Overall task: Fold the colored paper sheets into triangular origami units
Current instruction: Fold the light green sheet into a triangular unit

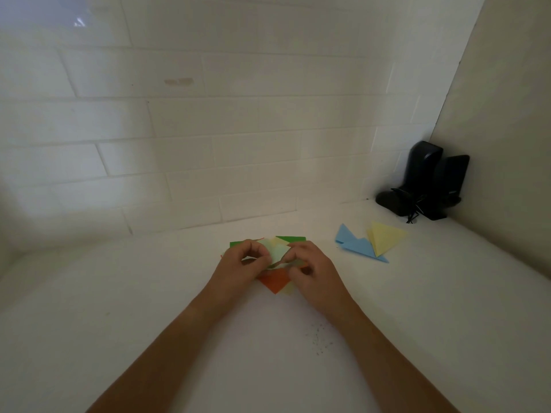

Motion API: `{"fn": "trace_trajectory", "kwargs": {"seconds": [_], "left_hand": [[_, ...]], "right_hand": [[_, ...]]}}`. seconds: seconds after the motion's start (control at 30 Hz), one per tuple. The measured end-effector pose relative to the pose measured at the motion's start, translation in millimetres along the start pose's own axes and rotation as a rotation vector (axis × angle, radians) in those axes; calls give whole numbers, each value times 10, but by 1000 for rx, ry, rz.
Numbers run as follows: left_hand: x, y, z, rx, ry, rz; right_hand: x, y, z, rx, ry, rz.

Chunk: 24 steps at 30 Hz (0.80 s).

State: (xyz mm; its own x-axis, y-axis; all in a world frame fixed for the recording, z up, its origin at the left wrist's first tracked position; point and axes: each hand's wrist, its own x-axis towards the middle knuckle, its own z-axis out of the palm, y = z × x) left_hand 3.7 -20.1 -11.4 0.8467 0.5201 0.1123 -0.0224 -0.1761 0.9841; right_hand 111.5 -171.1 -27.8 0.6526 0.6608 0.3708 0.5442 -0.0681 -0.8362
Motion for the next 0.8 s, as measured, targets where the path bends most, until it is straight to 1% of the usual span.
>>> {"fn": "trace_trajectory", "kwargs": {"seconds": [0.07,0.17,0.27,0.37,0.43,0.5,0.57,0.67,0.8], "left_hand": [[12,-35,-24,32,19,2],[36,-57,-42,3,60,-18],[23,-61,-39,22,33,-5],[23,-80,-44,52,12,2],[24,-72,-42,47,34,8],[22,-61,-39,31,47,10],[16,-71,-41,35,63,18],[11,-83,-55,65,72,42],[-4,-45,-14,35,38,48]], "right_hand": [[1,-11,-5,-5,5,-2],[-2,-17,-15,21,-7,8],[4,3,-6,19,-36,20],[10,10,15,17,-4,27],[7,3,7,30,29,75],[-8,-25,-11,94,20,133],[-22,-33,-23,123,5,133],[-26,-34,-20,69,18,143],[-29,-18,-12,13,95,126]]}}
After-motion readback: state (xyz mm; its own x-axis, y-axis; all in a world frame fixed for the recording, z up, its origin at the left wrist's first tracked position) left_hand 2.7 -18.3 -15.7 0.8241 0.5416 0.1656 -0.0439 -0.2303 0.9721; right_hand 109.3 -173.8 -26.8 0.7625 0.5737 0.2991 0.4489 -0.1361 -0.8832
